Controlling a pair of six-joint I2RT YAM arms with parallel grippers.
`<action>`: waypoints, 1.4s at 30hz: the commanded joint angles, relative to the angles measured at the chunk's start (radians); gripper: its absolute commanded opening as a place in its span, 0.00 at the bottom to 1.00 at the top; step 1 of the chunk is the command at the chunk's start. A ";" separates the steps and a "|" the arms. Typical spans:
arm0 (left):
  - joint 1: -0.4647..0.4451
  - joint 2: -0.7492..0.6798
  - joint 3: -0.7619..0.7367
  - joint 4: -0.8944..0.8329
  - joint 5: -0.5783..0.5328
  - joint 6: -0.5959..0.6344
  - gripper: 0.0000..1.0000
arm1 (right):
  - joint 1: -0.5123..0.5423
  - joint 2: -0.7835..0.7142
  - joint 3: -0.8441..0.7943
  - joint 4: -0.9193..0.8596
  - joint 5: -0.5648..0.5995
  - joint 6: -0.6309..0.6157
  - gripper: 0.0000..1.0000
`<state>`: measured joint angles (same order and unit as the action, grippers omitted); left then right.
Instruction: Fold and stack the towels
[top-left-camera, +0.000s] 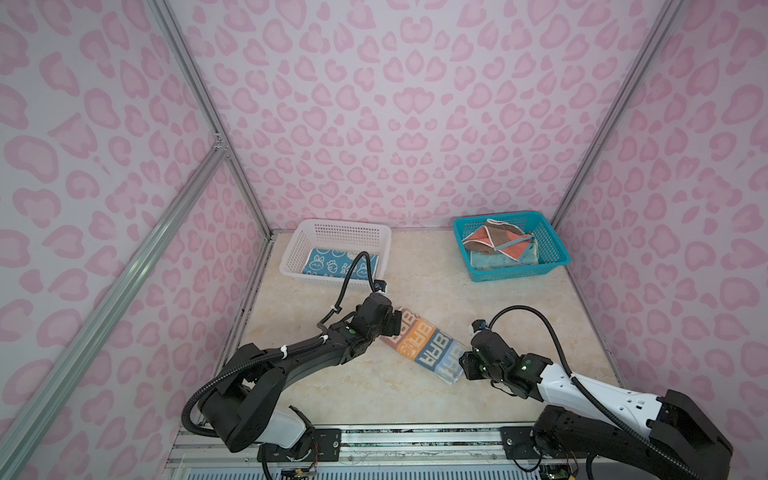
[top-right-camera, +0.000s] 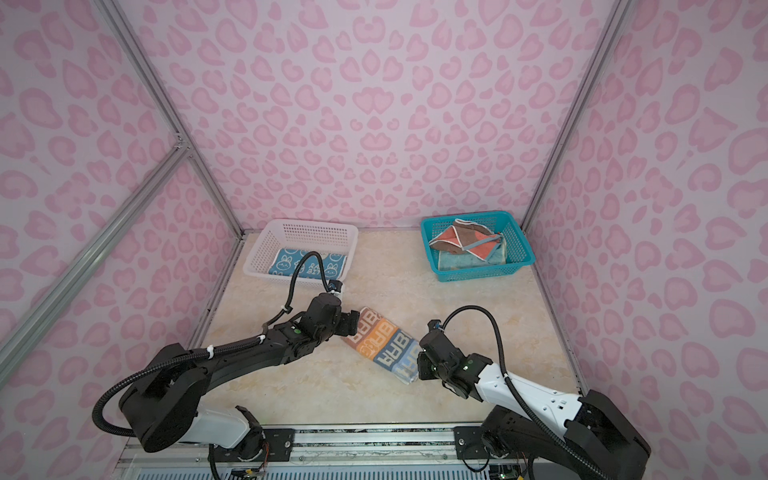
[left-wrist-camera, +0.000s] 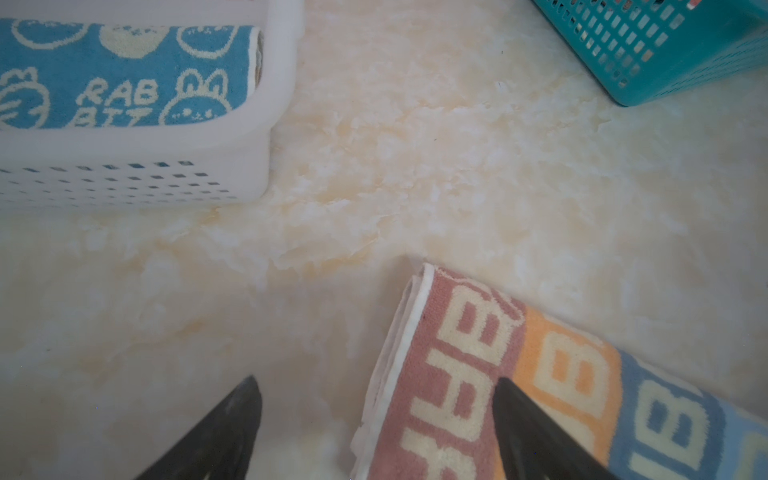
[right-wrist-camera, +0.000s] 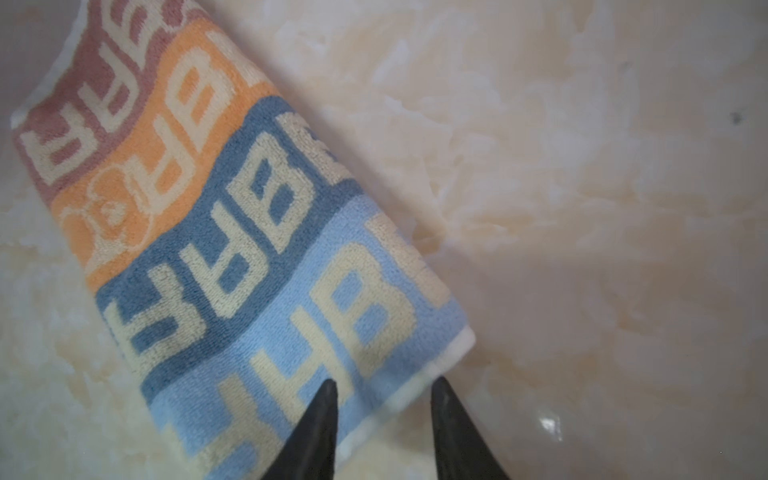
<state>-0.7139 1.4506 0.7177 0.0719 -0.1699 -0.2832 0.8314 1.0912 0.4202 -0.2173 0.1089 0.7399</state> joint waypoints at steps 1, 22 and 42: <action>0.026 0.007 0.010 -0.017 0.055 -0.032 0.89 | -0.006 0.043 0.026 0.045 0.030 -0.003 0.29; 0.070 0.077 0.048 -0.207 0.176 -0.117 0.90 | -0.209 0.523 0.417 -0.056 0.098 -0.399 0.24; 0.075 0.223 -0.003 -0.014 0.437 -0.240 0.57 | -0.209 0.591 0.440 -0.001 0.063 -0.413 0.25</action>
<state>-0.6380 1.6539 0.7258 0.1143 0.1917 -0.4957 0.6216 1.6745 0.8700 -0.2157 0.1925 0.3275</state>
